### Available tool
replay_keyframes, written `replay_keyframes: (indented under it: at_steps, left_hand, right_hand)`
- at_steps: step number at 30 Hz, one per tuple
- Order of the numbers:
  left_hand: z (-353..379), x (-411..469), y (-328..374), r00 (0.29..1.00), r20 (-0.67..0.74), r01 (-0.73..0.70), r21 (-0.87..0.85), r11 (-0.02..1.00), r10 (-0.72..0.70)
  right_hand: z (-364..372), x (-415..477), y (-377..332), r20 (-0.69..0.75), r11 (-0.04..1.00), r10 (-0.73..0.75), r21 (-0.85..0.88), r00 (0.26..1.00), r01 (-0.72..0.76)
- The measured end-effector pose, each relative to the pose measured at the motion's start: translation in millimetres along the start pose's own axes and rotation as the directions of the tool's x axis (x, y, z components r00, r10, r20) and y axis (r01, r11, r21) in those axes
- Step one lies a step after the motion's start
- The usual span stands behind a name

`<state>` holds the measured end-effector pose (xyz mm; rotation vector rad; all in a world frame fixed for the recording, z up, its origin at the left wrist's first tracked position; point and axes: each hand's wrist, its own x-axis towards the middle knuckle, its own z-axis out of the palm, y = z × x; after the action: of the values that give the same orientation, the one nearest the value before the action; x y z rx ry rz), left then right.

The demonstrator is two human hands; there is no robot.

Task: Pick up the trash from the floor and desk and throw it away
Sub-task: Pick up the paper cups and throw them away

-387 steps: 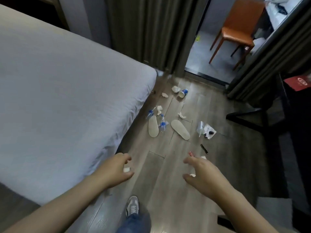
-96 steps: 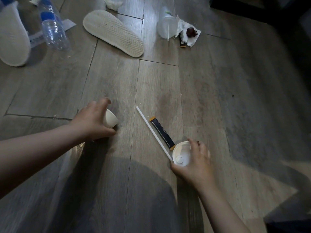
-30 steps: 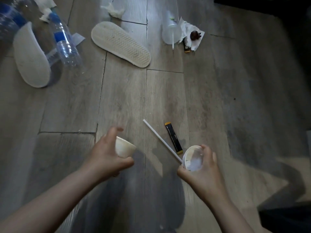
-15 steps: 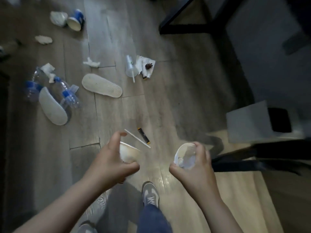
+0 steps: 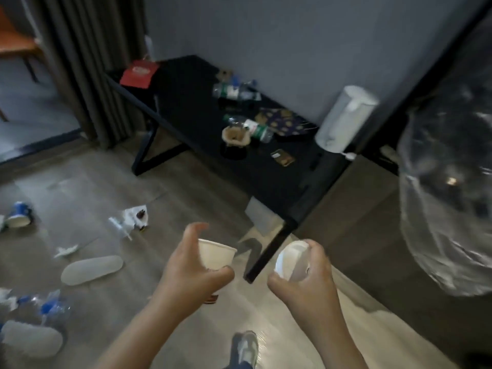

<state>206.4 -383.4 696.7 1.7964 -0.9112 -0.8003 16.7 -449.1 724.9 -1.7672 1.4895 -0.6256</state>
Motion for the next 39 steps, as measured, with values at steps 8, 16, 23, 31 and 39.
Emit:
replay_keyframes:
  at_steps: [8, 16, 23, 31, 39]
  left_hand:
    - [94, -91, 175, 0.866, 0.358, -0.359, -0.043, 0.932, 0.349]
    - [258, -255, 282, 0.605, 0.538, -0.521, -0.291, 0.803, 0.587]
    - [413, -446, 339, 0.306, 0.682, -0.488, -0.487, 0.724, 0.664]
    - [538, -576, 374, 0.088, 0.769, -0.436, -0.542, 0.718, 0.634]
    - [687, -612, 403, -0.048, 0.811, -0.366, -0.558, 0.745, 0.584]
  right_hand:
    - [-196, -128, -7, -0.384, 0.967, 0.124, 0.253, 0.915, -0.025]
    - [-372, -283, 79, -0.691, 0.903, 0.217, 0.411, 0.689, 0.128]
    - [-520, -451, 171, -0.837, 0.929, 0.285, 0.362, 0.467, 0.082]
    - [-608, -557, 254, -0.904, 0.919, 0.36, 0.386, 0.231, 0.082]
    - [-698, -556, 345, -0.915, 0.917, 0.397, 0.398, 0.073, -0.006]
